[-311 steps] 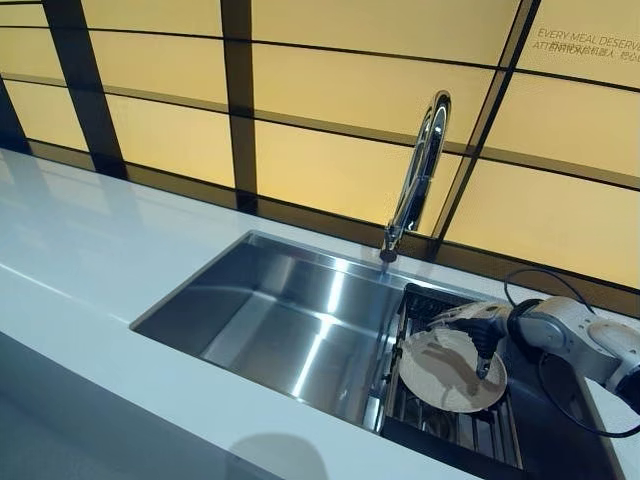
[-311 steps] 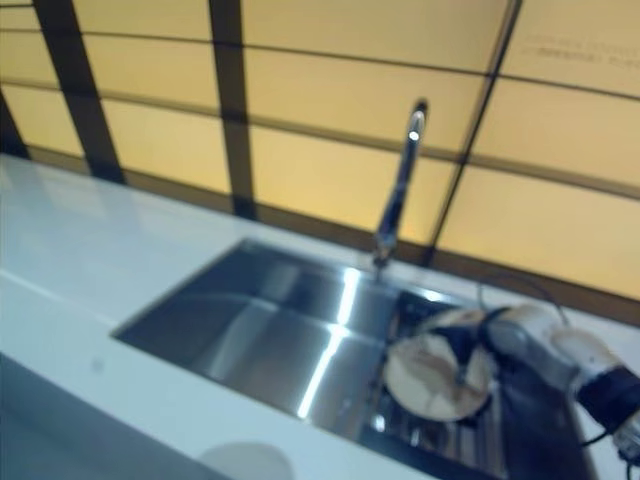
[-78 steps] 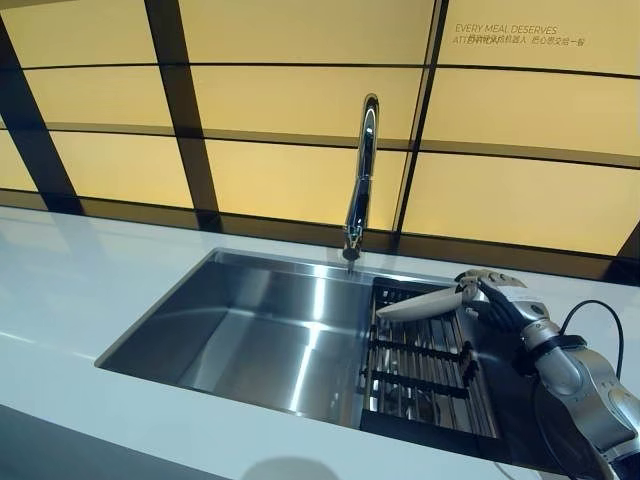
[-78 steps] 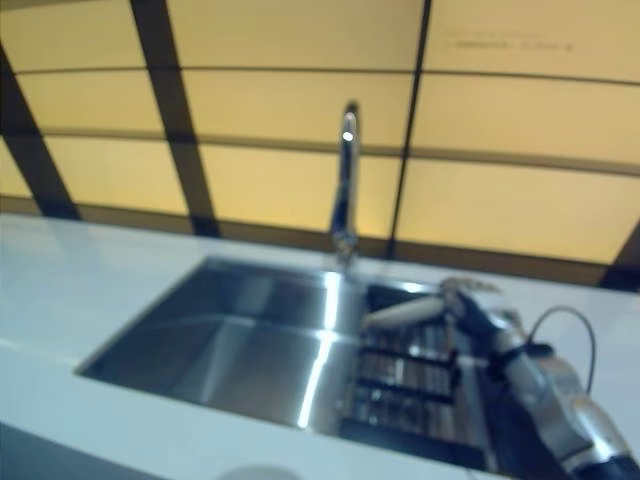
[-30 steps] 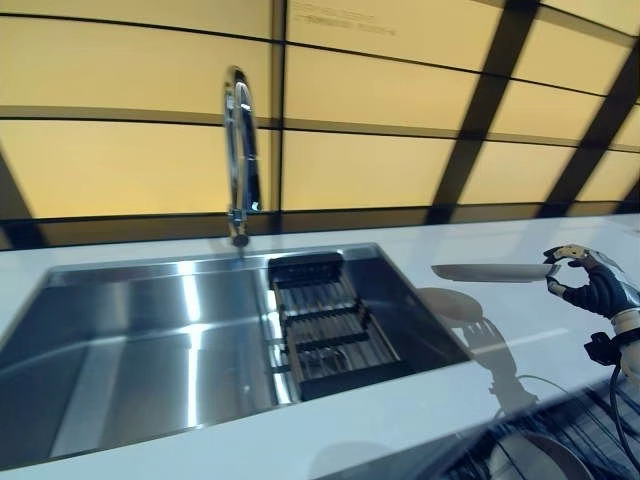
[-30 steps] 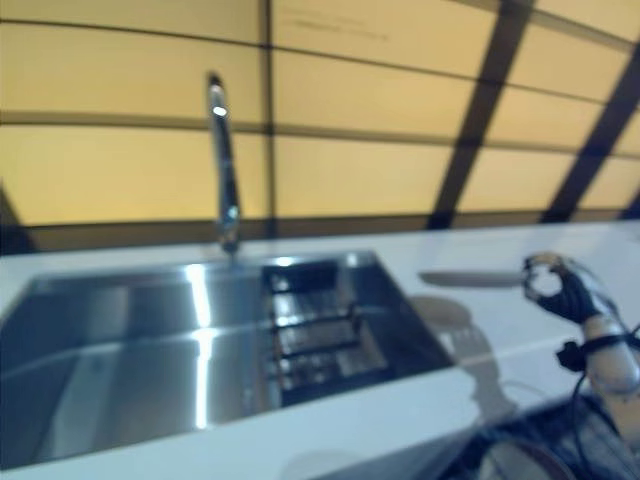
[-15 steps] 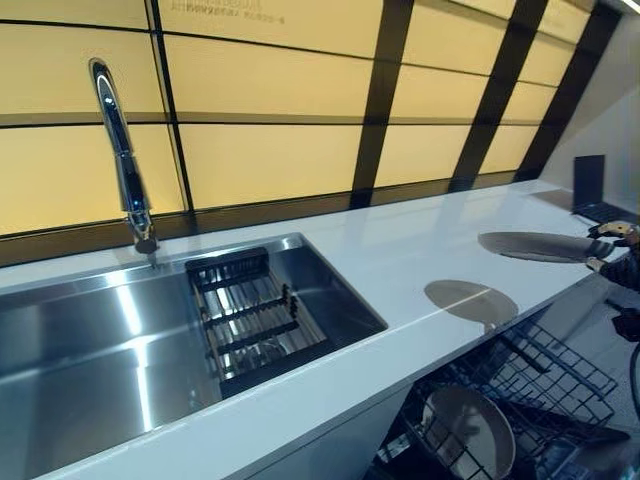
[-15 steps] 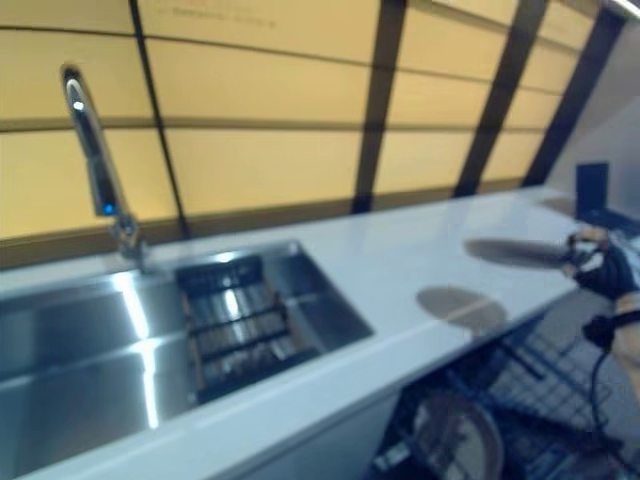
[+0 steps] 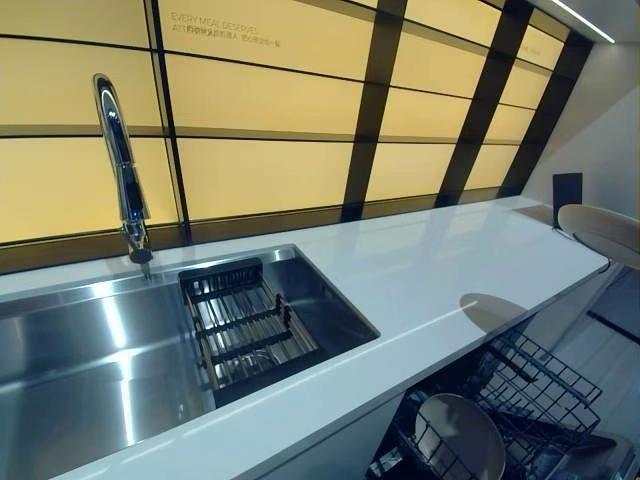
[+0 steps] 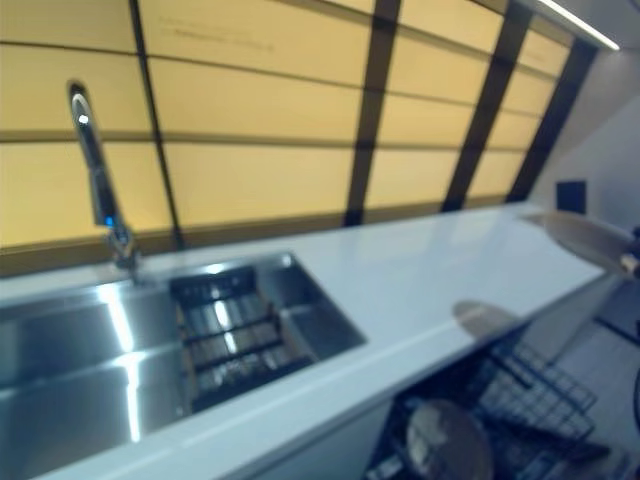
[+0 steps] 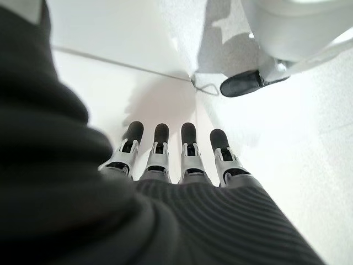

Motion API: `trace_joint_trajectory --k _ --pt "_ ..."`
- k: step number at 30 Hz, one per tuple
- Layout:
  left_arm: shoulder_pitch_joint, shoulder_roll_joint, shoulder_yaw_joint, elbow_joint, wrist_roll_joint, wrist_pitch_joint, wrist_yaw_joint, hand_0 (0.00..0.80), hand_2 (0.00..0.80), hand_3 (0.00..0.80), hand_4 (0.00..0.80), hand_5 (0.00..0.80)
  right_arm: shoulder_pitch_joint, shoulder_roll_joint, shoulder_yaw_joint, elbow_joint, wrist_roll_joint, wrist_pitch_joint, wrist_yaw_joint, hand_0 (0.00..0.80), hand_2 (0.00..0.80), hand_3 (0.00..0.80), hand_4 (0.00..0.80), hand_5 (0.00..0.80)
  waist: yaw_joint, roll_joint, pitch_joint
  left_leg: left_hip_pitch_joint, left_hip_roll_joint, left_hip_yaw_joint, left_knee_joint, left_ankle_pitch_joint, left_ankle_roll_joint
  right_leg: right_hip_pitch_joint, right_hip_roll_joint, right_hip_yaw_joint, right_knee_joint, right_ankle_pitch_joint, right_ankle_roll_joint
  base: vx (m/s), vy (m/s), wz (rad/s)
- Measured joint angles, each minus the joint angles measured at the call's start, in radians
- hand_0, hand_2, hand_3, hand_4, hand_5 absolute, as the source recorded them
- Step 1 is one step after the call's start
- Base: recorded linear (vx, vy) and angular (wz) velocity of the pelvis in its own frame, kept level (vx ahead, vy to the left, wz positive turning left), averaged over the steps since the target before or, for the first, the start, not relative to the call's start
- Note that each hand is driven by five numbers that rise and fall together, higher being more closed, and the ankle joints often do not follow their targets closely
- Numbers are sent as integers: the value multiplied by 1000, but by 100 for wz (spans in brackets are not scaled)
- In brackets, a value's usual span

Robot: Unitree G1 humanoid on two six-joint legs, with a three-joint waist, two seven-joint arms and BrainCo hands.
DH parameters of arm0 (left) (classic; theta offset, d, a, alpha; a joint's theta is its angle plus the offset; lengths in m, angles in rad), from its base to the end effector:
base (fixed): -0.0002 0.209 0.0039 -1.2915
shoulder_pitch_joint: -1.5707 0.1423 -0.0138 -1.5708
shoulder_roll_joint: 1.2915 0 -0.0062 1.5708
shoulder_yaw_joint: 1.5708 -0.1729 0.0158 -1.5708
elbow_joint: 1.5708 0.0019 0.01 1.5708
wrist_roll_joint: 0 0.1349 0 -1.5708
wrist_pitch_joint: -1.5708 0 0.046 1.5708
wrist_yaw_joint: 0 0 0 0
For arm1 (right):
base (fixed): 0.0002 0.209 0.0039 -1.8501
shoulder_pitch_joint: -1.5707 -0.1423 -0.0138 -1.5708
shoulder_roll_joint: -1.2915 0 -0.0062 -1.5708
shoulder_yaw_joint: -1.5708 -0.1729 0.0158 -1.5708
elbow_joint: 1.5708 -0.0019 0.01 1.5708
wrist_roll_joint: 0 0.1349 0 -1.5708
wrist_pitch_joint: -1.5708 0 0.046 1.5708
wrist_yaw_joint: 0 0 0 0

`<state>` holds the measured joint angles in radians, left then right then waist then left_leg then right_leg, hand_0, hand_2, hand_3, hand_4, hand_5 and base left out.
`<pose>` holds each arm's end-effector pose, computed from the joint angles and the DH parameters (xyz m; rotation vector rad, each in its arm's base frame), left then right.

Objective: Take plates into dishwasher

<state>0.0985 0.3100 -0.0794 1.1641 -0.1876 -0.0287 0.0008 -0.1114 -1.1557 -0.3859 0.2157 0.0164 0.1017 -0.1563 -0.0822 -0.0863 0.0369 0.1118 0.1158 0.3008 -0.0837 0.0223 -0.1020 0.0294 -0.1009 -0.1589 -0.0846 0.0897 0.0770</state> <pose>0.0478 0.2487 -0.0964 0.1541 1.2144 0.2351 0.1883 -0.3736 0.2354 -1.0248 -0.1387 -0.6845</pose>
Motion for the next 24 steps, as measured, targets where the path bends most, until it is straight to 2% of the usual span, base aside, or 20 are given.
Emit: trace_joint_trajectory --k 6,11,19,24 --pt "7 -26 0 1 11 -5 -2 0 0 0 0 0 41 1 -1 -10 -6 16 48 800 800 800 800 800 -38 32 4 -1 4 6 0 -3 4 -3 4 11 -1 -3 4 -36 -79 -5" --pt "6 -33 0 1 22 -5 -3 0 0 0 0 0 66 8 1 -21 -18 39 117 800 800 800 800 800 -42 37 3 -2 7 25 0 -3 4 -17 9 30 -3 -1 1 -26 -52 -11" --pt "5 -33 0 3 22 -16 -3 0 0 0 0 0 75 94 9 -21 -21 80 185 800 800 800 800 800 -64 36 4 0 10 30 0 -3 4 -23 12 36 -4 0 -1 -2 -29 -2" --pt "2 -33 0 22 22 -26 -5 0 0 0 0 0 95 160 7 -21 31 82 193 800 800 800 800 800 -71 40 8 1 12 36 0 -3 4 -26 15 42 -4 3 -4 9 -7 -3"
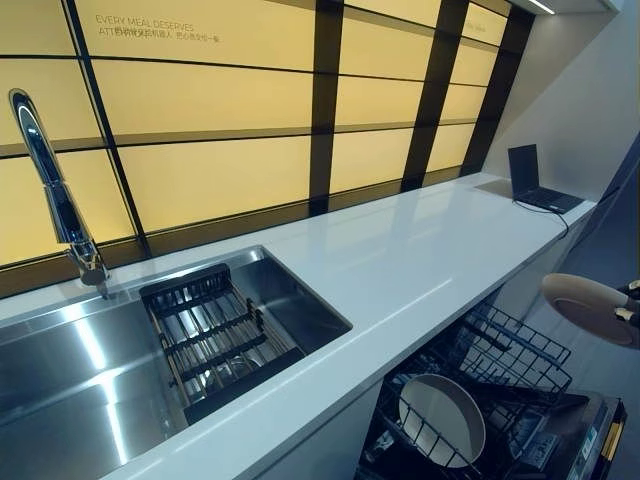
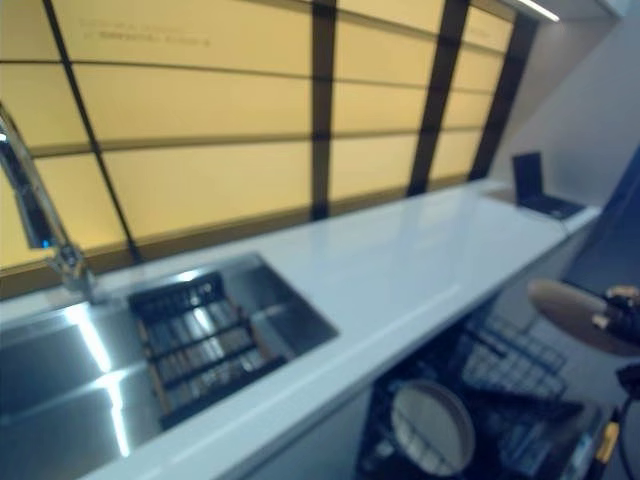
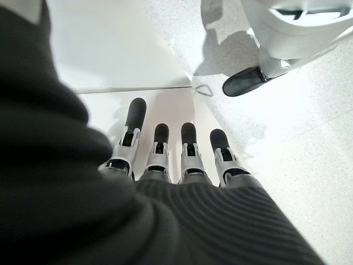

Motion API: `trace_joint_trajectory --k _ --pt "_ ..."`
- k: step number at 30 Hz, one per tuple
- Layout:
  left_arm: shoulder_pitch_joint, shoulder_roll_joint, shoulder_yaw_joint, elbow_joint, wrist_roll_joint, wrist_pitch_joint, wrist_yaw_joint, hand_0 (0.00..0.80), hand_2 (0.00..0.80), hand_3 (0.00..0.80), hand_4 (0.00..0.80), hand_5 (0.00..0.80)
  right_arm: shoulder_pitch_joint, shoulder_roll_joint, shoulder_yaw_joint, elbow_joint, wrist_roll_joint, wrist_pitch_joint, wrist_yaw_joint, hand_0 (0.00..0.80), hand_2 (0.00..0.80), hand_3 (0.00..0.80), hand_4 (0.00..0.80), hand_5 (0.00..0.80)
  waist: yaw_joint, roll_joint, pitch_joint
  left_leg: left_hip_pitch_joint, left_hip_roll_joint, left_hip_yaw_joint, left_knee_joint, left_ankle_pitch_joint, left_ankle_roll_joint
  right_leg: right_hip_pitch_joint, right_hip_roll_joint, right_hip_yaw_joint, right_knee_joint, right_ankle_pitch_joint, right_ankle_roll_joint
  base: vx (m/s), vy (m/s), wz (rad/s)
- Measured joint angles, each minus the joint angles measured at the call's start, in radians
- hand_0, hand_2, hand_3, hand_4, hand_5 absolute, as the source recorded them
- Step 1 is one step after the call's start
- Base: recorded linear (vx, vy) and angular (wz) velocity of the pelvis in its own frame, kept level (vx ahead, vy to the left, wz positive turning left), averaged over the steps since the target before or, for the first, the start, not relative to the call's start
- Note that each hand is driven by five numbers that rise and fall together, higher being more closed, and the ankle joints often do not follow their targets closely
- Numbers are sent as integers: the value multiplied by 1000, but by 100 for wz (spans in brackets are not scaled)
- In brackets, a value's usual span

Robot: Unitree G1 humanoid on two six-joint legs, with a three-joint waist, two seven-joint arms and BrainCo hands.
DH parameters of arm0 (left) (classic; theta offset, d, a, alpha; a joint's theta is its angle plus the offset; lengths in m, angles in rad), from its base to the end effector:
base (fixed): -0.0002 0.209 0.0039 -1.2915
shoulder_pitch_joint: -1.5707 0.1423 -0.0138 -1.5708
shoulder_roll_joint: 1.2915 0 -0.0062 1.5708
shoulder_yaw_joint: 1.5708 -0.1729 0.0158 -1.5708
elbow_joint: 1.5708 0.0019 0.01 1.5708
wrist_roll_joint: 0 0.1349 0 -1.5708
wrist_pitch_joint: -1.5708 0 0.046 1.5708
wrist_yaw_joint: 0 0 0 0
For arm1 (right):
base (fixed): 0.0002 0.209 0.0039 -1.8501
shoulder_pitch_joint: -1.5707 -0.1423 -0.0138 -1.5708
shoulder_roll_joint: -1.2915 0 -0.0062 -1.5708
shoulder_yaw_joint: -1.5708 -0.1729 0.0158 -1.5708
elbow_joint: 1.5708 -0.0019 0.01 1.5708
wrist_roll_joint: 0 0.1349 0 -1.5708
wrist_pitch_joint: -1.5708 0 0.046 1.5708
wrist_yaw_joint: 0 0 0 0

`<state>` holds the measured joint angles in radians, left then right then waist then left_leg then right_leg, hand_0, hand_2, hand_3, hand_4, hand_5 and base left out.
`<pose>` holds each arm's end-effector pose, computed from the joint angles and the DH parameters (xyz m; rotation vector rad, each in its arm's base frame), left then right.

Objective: Take plates into dishwasher

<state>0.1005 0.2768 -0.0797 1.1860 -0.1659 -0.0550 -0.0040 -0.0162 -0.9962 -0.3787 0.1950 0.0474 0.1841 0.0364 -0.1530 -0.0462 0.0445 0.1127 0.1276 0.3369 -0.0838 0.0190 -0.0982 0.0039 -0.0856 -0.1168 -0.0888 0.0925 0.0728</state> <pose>0.0444 0.2383 -0.1003 0.1417 1.2171 0.2025 0.1811 -0.3715 0.1799 -0.8461 0.1457 -0.4872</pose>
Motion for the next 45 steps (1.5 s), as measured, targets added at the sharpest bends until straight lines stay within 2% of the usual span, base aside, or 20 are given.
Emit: trace_joint_trajectory --k 6,14,22,27,34,45 --pt "-2 -2 -2 2 0 -2 -3 0 0 0 0 0 38 60 0 4 26 1 4 800 800 800 800 800 0 25 17 2 4 3 0 0 0 0 3 1 0 0 0 6 -5 0" --pt "-6 -4 -5 0 22 -3 -4 0 0 0 0 0 40 68 43 10 13 -1 6 800 800 800 800 800 3 43 30 5 12 6 1 0 0 1 12 4 -1 -1 -3 5 -6 -1" --pt "-16 -9 -26 -1 35 -3 -5 0 0 0 0 0 -6 77 155 105 -7 15 4 800 800 800 800 800 6 44 33 14 13 5 1 0 0 11 12 0 -1 -3 -5 20 -27 0" --pt "-21 -11 -48 -5 36 -3 -11 0 0 0 0 0 -50 87 195 171 -12 16 -5 800 800 800 800 800 10 60 42 14 17 4 1 0 0 12 12 -2 -1 -3 -6 26 -53 1" --pt "-36 -12 -75 -27 45 -2 -26 0 0 0 0 0 -116 94 244 283 -15 19 -33 800 800 800 800 800 38 78 54 13 22 -9 5 0 0 18 14 -11 -1 -5 -8 26 -62 4" --pt "-45 -10 -96 -60 45 -3 -36 0 0 0 0 0 -206 94 279 337 -15 38 -75 800 800 800 800 800 61 106 73 -12 28 -29 17 0 1 9 15 -31 0 -9 -14 9 -63 5"
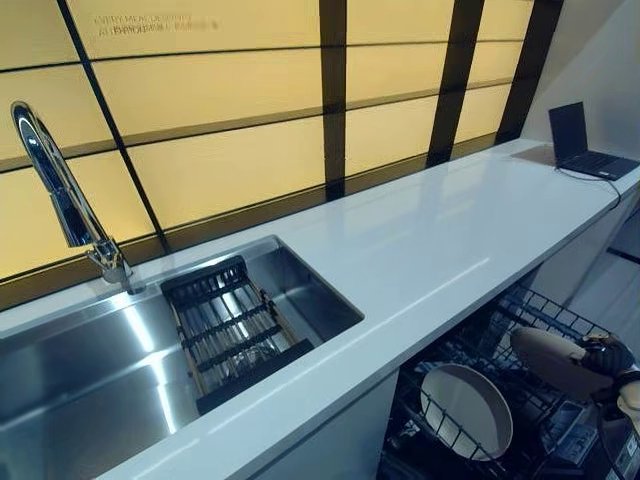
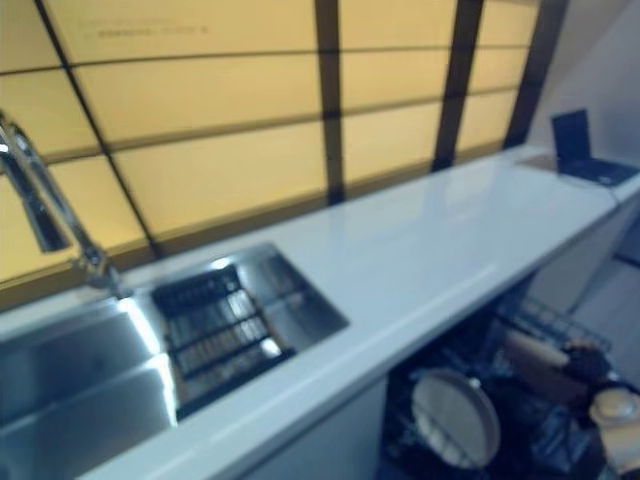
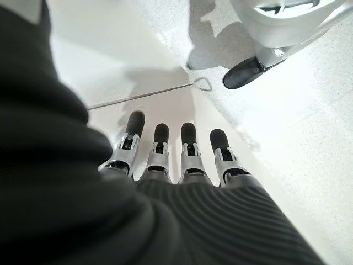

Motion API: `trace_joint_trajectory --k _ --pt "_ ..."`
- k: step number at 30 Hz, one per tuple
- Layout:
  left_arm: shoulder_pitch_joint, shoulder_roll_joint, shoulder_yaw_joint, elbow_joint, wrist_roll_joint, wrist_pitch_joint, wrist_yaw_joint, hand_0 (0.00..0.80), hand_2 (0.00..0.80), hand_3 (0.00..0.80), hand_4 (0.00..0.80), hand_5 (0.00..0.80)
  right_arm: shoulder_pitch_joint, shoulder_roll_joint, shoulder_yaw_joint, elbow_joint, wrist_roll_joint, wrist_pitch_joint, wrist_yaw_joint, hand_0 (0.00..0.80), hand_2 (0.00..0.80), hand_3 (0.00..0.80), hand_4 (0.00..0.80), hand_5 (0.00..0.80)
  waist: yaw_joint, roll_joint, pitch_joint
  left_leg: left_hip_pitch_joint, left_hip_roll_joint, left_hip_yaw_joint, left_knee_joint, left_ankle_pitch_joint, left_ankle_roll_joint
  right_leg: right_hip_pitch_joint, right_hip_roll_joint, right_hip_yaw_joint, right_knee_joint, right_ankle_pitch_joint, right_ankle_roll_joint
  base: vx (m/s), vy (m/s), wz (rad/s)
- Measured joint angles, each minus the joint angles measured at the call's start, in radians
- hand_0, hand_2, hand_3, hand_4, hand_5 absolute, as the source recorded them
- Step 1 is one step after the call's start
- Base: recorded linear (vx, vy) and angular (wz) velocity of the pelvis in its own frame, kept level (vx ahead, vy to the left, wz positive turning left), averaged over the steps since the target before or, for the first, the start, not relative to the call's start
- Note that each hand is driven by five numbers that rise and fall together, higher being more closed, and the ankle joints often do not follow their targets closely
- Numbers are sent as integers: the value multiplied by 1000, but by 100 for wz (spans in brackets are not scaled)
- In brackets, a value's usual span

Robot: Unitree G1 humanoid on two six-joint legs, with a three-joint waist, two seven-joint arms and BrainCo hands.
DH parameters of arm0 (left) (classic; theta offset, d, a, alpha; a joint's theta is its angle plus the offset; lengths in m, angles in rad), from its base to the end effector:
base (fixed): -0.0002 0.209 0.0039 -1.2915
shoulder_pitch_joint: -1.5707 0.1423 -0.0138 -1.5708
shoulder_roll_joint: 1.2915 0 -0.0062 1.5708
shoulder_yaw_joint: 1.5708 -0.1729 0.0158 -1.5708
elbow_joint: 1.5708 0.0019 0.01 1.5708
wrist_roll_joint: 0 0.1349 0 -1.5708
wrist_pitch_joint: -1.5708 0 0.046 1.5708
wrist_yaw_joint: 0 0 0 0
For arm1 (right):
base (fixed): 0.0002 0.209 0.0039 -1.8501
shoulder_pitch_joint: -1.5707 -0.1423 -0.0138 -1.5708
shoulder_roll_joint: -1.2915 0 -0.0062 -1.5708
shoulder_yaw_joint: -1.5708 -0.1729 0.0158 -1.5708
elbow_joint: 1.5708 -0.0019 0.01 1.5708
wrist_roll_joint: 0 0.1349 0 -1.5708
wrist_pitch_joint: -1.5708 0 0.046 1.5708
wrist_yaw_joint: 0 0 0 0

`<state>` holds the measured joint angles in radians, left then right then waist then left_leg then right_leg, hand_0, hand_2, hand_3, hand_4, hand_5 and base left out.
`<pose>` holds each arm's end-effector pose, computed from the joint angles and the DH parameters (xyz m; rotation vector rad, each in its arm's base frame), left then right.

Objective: Take plates into dishwasher

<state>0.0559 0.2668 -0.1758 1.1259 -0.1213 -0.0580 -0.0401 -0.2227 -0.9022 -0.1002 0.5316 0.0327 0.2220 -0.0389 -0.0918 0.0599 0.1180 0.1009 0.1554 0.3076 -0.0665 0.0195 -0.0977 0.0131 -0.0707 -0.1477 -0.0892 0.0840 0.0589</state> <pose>0.0701 0.2246 -0.0982 0.2006 1.1361 0.0281 0.2101 -0.3648 0.1185 -0.7563 0.4112 -0.4869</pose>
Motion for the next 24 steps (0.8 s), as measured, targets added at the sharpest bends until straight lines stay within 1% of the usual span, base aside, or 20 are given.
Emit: trace_joint_trajectory --k 1,4,6,9,11,12,14,18,22,24 --pt "-2 0 0 0 0 0 0 0 0 0 0 0 -7 0 0 1 0 0 -8 800 800 800 800 800 0 4 2 -5 0 -8 1 0 0 -2 0 -1 0 0 -1 -19 -84 9" --pt "-10 2 -1 -3 -2 -7 -2 0 0 0 0 0 -59 -1 0 27 7 -1 -27 800 800 800 800 800 3 17 17 -25 0 -11 10 0 0 -19 -1 -5 5 1 -1 -72 -49 1" --pt "-23 6 -19 -7 -2 -17 -2 0 0 0 0 0 -89 -12 0 44 18 -2 -38 800 800 800 800 800 5 29 33 -46 0 -13 17 0 0 -37 -4 -6 8 4 -2 -101 -19 0" --pt "-43 11 -30 -16 -11 -20 -3 0 0 0 0 0 -141 -27 0 59 30 -5 -45 800 800 800 800 800 4 50 71 -74 0 -16 30 4 -5 -66 -6 -5 23 7 -3 -109 -9 -1" --pt "-70 13 -45 -32 -14 -23 -5 0 0 0 0 0 -197 -46 3 81 41 -5 -58 800 800 800 800 800 10 73 107 -110 -5 -21 46 5 -4 -109 -11 -5 55 5 -10 -134 2 0" --pt "-87 13 -59 -45 -18 -27 -5 0 0 0 0 0 -225 -66 4 91 49 -5 -63 800 800 800 800 800 13 86 131 -129 -5 -28 49 10 1 -132 -15 -5 70 4 -11 -88 8 1" --pt "-97 12 -61 -53 -23 -33 -5 0 0 0 0 0 -248 -71 4 112 60 -6 -69 800 800 800 800 800 22 95 150 -137 -9 -36 48 13 2 -150 -16 -4 86 2 -13 -77 16 -2" --pt "-105 12 -82 -82 -55 -55 -4 0 0 0 0 0 -298 -78 15 134 78 -7 -85 800 800 800 800 800 25 106 192 -156 -14 -38 49 17 1 -202 -28 -5 157 -28 -12 -58 21 -1" --pt "-112 13 -88 -96 -69 -65 -5 0 0 0 0 0 -326 -91 29 152 79 -8 -101 800 800 800 800 800 27 119 211 -172 -23 -43 50 20 5 -256 -51 -6 238 -65 -6 -50 17 3" --pt "-119 16 -94 -106 -71 -66 -4 0 0 0 0 0 -357 -97 34 157 79 -8 -104 800 800 800 800 800 27 123 227 -187 -35 -43 56 20 5 -295 -68 -7 294 -87 -5 -49 -5 -1"
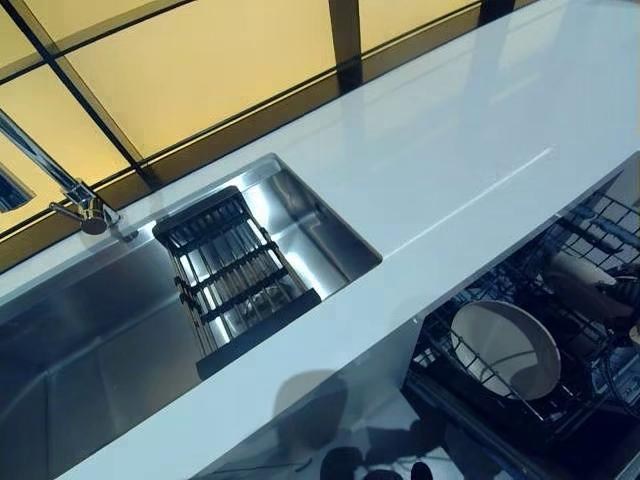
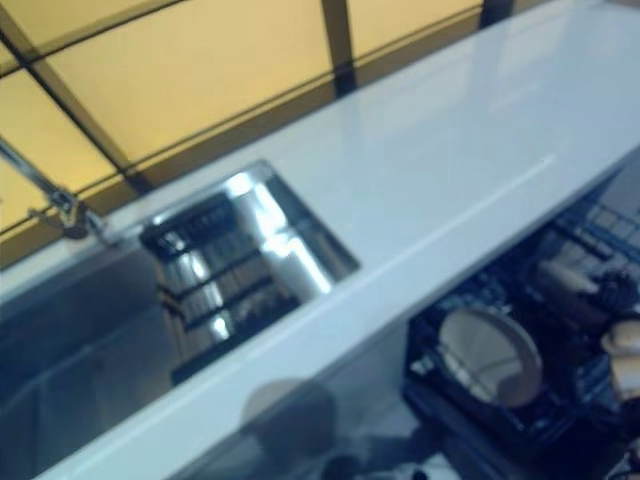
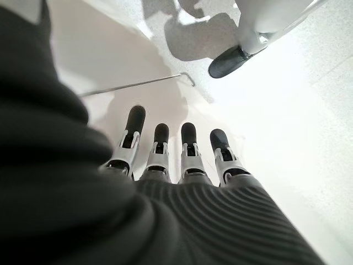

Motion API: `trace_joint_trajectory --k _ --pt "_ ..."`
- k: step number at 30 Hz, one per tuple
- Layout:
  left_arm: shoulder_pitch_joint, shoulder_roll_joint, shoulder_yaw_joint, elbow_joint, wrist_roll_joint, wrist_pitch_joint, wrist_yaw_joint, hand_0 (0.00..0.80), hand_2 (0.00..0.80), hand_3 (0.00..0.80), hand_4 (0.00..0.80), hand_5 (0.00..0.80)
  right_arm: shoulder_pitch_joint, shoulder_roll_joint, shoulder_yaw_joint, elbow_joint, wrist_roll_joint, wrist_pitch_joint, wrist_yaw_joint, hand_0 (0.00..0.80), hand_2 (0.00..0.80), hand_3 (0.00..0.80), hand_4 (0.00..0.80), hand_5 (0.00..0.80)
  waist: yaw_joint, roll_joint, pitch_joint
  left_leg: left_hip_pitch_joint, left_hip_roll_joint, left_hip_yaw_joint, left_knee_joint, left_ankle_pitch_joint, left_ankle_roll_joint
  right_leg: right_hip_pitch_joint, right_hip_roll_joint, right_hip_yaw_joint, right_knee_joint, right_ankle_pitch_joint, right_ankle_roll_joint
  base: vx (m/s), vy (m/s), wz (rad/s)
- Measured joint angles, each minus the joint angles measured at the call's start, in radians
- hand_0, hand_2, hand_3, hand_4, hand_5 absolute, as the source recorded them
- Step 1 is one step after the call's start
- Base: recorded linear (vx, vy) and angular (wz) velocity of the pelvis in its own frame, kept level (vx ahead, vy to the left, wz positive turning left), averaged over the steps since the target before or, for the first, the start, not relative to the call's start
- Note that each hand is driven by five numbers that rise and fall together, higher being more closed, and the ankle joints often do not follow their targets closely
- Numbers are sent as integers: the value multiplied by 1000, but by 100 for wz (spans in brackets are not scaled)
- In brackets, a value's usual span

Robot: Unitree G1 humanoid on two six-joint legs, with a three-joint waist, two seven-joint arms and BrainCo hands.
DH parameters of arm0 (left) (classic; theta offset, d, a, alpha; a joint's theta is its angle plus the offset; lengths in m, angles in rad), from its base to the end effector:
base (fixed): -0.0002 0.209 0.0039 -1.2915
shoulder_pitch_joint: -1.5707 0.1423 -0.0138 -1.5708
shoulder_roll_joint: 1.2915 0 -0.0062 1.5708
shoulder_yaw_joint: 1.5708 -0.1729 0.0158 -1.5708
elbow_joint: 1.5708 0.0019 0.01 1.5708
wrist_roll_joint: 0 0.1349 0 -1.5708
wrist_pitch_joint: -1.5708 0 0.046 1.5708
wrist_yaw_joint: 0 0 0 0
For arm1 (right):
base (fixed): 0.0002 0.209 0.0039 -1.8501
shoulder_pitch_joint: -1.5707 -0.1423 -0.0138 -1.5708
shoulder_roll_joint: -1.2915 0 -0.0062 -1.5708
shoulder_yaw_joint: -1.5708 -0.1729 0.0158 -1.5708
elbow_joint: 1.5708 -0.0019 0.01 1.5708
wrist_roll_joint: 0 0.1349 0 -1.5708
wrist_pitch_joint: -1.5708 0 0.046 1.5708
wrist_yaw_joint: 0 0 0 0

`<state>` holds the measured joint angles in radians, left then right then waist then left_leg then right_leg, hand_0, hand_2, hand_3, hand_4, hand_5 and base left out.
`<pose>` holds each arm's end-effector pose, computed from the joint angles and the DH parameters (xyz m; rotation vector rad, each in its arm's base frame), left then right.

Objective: Take plates into dishwasher

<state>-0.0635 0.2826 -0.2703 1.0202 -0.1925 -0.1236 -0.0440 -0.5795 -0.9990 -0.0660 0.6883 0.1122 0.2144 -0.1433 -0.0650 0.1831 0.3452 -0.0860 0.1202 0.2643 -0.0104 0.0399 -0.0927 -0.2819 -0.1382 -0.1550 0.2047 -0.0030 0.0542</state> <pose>0.1289 0.2117 -0.0795 0.2054 0.8638 -0.0650 0.2488 -0.3719 0.1959 -0.6678 0.1409 -0.6990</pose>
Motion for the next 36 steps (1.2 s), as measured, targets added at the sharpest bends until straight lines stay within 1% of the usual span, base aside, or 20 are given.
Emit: trace_joint_trajectory --k 4,8,10,21,27,36 --pt "-5 5 -14 -17 -29 -2 1 0 0 0 0 0 -25 0 4 5 0 0 -19 800 800 800 800 800 2 5 12 -18 -9 -4 7 1 1 -48 -17 0 70 -34 -2 -45 -11 3" --pt "-11 7 -15 -21 -39 -7 2 0 0 0 0 0 -63 -1 9 5 18 -12 -40 800 800 800 800 800 2 8 19 -33 -14 -5 16 1 1 -83 -22 0 119 -55 -10 -40 -8 -1" --pt "-20 9 -27 -24 -52 -16 2 0 0 0 0 0 -87 -3 30 6 18 -18 -50 800 800 800 800 800 2 8 29 -35 -12 -5 21 1 0 -94 -23 1 141 -65 -15 -37 -28 -1" --pt "-30 12 -31 -61 -94 -22 3 0 0 0 0 0 -141 -5 48 27 17 -37 -111 800 800 800 800 800 10 10 34 -83 -3 -20 63 1 0 -145 -23 -2 194 -84 -34 -1 -3 1" --pt "-37 19 -31 -74 -98 -22 3 0 0 0 0 0 -147 -17 48 32 18 -48 -151 800 800 800 800 800 27 11 46 -101 -2 -23 82 -2 4 -162 -25 1 212 -90 -36 0 0 0" --pt "-48 23 -32 -78 -98 -21 5 0 0 0 0 0 -147 -14 79 31 18 -62 -147 800 800 800 800 800 29 9 47 -117 1 -31 99 -3 3 -169 -25 -4 219 -87 -44 -3 -2 1"
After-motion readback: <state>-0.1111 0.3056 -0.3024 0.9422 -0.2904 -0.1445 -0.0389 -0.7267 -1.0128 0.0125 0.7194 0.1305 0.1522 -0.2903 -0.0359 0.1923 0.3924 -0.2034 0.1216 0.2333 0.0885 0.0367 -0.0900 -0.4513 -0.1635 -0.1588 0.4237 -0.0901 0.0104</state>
